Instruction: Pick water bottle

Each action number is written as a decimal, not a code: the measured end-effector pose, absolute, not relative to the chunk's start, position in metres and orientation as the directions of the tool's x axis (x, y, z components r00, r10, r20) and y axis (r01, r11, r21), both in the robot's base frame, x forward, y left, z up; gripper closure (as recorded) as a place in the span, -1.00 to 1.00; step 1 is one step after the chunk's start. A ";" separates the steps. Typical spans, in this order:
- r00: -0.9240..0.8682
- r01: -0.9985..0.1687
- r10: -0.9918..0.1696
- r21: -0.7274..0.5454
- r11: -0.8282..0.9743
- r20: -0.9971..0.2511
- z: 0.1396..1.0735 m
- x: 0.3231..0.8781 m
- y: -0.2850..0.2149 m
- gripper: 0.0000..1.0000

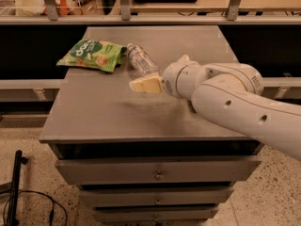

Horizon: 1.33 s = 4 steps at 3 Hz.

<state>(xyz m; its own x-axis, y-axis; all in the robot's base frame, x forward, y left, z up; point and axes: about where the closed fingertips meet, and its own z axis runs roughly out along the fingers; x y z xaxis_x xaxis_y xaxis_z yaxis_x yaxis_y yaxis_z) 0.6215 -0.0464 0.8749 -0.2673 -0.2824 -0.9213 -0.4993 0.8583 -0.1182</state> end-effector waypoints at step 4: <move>-0.257 -0.518 -0.255 -0.090 0.851 -0.932 0.838 0.676 -0.022 -0.67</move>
Offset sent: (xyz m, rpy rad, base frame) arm 0.0336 0.0678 -0.0452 0.0315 -0.0065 -0.0138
